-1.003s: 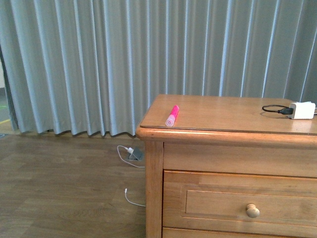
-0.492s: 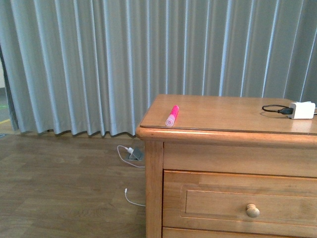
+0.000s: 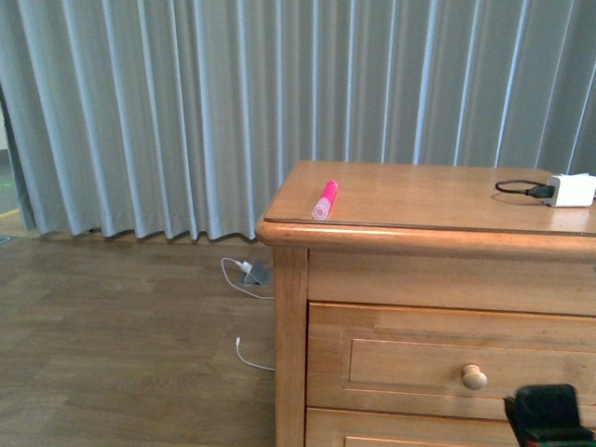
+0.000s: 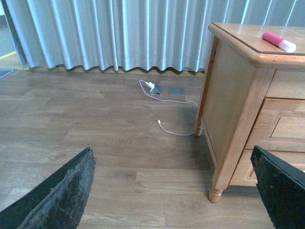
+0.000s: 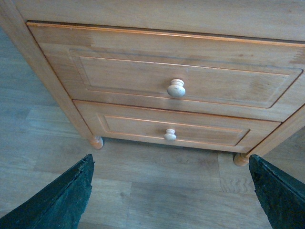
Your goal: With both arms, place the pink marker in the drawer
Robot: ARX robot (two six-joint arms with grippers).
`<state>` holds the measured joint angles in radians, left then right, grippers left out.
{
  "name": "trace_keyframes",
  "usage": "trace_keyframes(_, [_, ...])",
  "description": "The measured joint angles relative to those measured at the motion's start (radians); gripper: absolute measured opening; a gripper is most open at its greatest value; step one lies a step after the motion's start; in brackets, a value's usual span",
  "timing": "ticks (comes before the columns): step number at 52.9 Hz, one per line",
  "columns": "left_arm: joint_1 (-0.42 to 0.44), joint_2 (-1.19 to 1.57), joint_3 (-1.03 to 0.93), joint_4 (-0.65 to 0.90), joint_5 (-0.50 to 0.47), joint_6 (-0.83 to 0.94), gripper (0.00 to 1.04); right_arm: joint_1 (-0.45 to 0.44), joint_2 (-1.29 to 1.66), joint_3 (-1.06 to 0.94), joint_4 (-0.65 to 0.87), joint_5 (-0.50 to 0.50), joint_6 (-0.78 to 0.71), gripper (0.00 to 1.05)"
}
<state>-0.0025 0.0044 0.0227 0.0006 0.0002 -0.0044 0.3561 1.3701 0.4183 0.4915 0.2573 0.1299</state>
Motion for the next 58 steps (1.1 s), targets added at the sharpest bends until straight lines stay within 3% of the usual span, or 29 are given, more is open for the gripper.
trace_keyframes(7, [0.000,0.000,0.000,0.000,0.000,0.000,0.99,0.000,0.222,0.122,0.065,0.063,0.012,0.96])
trace_keyframes(18, [0.000,0.000,0.000,0.000,0.000,0.000,0.99,-0.029,0.423,0.256,0.084,0.071,0.015,0.96])
trace_keyframes(42, [0.000,0.000,0.000,0.000,0.000,0.000,0.99,-0.055,0.652,0.515,0.031,0.075,0.032,0.96])
trace_keyframes(58, [0.000,0.000,0.000,0.000,0.000,0.000,0.99,-0.096,0.738,0.576,0.034,0.073,0.031,0.96])
